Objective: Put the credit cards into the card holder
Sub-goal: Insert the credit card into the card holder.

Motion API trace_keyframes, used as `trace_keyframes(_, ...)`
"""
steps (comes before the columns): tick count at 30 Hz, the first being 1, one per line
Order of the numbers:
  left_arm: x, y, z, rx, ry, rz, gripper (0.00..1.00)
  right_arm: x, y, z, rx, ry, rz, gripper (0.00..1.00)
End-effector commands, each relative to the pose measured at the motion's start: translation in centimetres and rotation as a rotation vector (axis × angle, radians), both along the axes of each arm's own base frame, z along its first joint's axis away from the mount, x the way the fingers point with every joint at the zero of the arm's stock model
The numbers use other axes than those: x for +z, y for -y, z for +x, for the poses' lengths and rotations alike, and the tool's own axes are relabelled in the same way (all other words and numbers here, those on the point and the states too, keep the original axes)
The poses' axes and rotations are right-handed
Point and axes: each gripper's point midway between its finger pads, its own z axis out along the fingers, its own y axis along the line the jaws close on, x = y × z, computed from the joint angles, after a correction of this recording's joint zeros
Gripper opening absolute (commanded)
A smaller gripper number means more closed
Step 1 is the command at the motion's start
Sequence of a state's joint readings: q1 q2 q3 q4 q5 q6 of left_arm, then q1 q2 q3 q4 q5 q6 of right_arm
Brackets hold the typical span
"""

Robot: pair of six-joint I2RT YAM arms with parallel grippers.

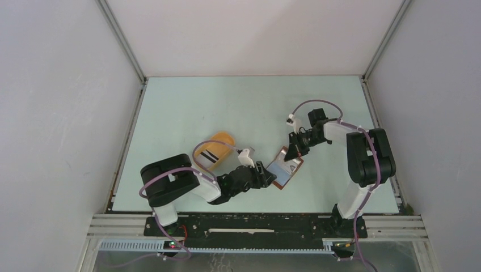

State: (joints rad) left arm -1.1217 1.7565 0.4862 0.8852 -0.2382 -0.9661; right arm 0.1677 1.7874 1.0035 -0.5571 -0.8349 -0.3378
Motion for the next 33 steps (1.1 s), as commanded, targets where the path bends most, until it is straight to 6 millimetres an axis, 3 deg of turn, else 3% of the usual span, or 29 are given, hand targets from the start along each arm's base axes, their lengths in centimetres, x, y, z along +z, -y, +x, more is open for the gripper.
trace_keyframes(1, -1.5, -0.3, 0.5, 0.067, -0.056, 0.058, 0.58, 0.7, 0.5, 0.9, -0.041, 0.043, 0.001, 0.00)
trace_keyframes(8, -3.3, -0.8, 1.7, 0.104, -0.097, 0.124, 0.54, 0.7, 0.4, 0.7, -0.055, -0.002, 0.009, 0.00)
trace_keyframes(16, -4.2, -1.9, 4.4, 0.125, -0.094, 0.165, 0.47, 0.6, 0.3, 0.4, -0.057, -0.058, 0.022, 0.00)
trace_keyframes(23, -4.9, -3.1, 6.5, 0.135, -0.084, 0.199, 0.42, 0.4, 1.5, 1.1, -0.130, -0.074, 0.036, 0.00)
trace_keyframes(33, -3.1, -3.4, 7.5, 0.097, -0.018, 0.223, 0.43, 0.4, 1.6, 1.0, -0.165, -0.126, 0.067, 0.00)
